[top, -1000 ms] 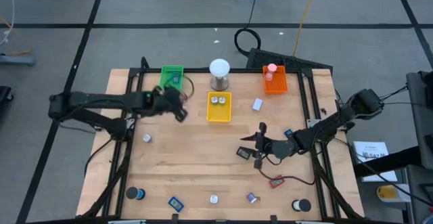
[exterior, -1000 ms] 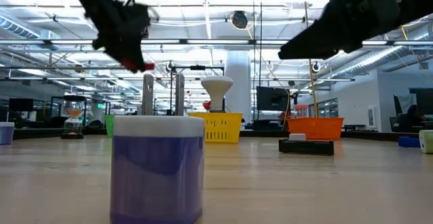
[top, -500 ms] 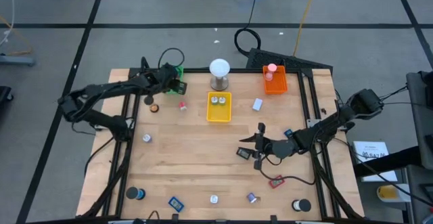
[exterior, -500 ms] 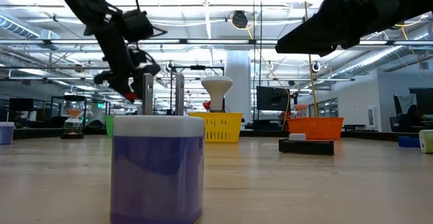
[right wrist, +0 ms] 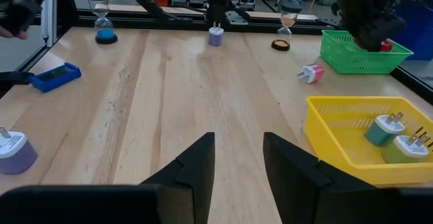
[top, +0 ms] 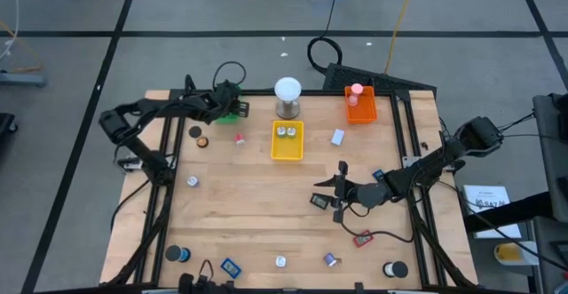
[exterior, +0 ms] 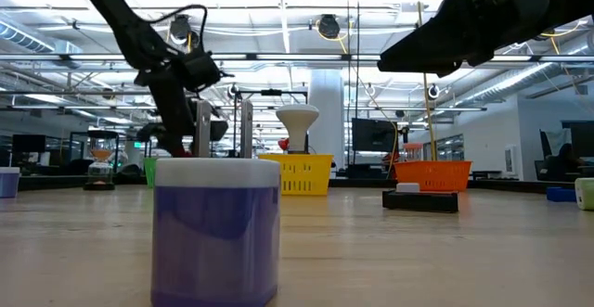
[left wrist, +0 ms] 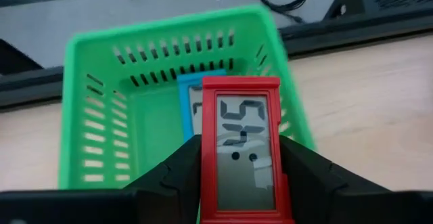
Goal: Pick & Place Office items
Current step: Put the left red digital clock into the green bin
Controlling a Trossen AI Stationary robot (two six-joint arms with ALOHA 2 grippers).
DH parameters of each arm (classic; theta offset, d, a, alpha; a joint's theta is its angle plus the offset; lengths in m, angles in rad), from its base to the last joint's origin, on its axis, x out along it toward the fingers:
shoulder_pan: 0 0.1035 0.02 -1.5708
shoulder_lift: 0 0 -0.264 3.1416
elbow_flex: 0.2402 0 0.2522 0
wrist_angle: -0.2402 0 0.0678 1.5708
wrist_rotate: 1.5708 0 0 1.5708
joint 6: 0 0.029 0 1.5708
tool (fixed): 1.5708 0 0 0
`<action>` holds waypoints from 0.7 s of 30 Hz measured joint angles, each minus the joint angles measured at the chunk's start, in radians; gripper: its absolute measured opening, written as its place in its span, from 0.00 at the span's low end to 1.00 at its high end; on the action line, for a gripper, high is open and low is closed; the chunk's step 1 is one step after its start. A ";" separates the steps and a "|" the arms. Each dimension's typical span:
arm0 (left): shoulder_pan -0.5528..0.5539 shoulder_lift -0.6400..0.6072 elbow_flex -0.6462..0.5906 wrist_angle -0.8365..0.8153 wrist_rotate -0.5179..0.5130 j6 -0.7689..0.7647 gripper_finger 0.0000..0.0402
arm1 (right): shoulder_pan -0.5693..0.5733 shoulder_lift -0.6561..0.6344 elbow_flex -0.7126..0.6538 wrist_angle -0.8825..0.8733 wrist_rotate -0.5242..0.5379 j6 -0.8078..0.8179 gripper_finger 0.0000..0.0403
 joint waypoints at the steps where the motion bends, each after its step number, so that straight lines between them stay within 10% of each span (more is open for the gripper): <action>1: 0.003 0.014 0.000 0.017 -0.001 -0.001 0.40 | 0.000 0.000 0.000 0.000 0.000 0.000 0.29; 21: 0.026 0.102 0.001 0.111 -0.026 0.000 0.44 | 0.000 0.000 0.000 0.004 0.000 -0.003 0.29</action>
